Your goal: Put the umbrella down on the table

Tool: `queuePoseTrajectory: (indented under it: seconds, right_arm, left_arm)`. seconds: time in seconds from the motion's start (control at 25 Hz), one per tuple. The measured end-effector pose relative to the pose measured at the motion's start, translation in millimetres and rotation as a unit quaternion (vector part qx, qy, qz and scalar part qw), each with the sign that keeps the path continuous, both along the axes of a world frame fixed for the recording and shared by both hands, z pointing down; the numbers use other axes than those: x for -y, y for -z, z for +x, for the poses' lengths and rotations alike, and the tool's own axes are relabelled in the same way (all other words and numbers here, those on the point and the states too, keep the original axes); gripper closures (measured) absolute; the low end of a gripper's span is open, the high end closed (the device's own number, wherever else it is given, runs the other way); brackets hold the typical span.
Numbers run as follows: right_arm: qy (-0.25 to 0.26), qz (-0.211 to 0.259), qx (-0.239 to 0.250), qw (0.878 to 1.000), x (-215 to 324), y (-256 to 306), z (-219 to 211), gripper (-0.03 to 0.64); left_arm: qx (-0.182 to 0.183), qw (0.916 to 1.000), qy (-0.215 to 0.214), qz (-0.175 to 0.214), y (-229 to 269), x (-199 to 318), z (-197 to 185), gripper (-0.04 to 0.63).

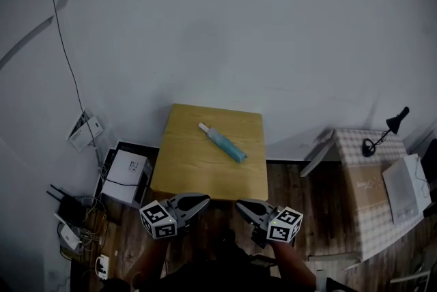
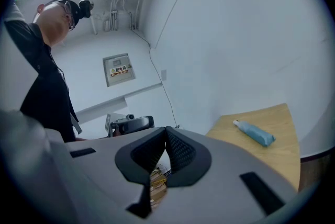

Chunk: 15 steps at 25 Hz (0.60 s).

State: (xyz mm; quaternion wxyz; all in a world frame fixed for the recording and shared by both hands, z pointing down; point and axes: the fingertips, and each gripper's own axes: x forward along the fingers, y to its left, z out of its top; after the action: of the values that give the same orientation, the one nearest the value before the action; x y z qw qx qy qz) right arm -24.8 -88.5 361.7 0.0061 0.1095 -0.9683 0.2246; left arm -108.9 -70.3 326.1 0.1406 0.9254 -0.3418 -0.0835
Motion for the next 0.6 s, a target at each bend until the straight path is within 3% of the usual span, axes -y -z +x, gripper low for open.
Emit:
queuePoseTrajectory:
  seconds: [0.2, 0.44, 0.6]
  right_arm:
    - [0.005, 0.001, -0.003, 1.0, -33.6, -1.1, 10.6, 0.597]
    - [0.067, 0.031, -0.006, 0.997, -78.4, 6.2, 22.0, 0.597]
    - [0.087, 0.042, -0.006, 0.995, -121.3, 8.0, 72.7, 0.597]
  left_arm:
    - [0.027, 0.9994, -0.018, 0.011, 7.3, -34.5, 19.1, 0.583]
    - [0.053, 0.9977, 0.031, 0.027, 26.2, -62.8, 22.0, 0.583]
    - [0.043, 0.9983, 0.036, 0.012, 23.2, -78.5, 68.0, 0.583]
